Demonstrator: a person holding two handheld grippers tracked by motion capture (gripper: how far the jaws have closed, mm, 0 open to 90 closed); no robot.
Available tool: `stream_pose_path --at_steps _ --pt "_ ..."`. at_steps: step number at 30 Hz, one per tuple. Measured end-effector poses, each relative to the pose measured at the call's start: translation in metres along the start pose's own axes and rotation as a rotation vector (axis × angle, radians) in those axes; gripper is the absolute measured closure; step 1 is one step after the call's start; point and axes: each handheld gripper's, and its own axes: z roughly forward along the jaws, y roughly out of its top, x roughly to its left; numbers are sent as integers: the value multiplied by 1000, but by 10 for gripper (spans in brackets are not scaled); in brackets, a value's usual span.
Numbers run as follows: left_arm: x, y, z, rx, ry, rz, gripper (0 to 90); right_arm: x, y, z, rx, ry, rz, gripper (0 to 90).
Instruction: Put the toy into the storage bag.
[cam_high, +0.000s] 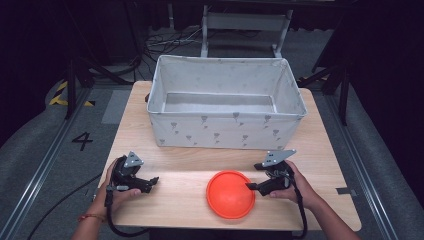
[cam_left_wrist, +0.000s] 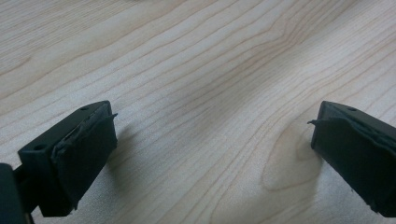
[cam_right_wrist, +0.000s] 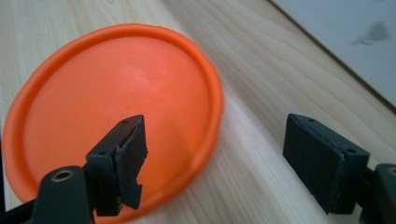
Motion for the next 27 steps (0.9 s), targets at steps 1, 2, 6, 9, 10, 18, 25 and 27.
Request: stream_pose_path --at_steps 1,2,6,9,10,18,25,27 --pt "0 0 0 0 0 0 5 1 2 3 4 4 -5 220" --pt "0 0 0 1 -1 -4 5 3 4 7 9 14 -12 219" --pt "0 0 0 2 -1 -3 5 9 6 19 30 31 -41 217" --pt "0 0 0 2 -2 -3 5 11 4 27 44 38 -48 215" --pt "0 0 0 2 -3 -2 5 11 3 28 46 31 -47 213" --pt "0 0 0 2 -5 0 5 10 -3 36 61 38 -42 167" --pt "0 0 -1 3 -3 -1 5 19 -4 40 54 41 -109 157" --pt "0 -1 -1 2 -3 -1 5 21 -3 41 51 42 -112 161"
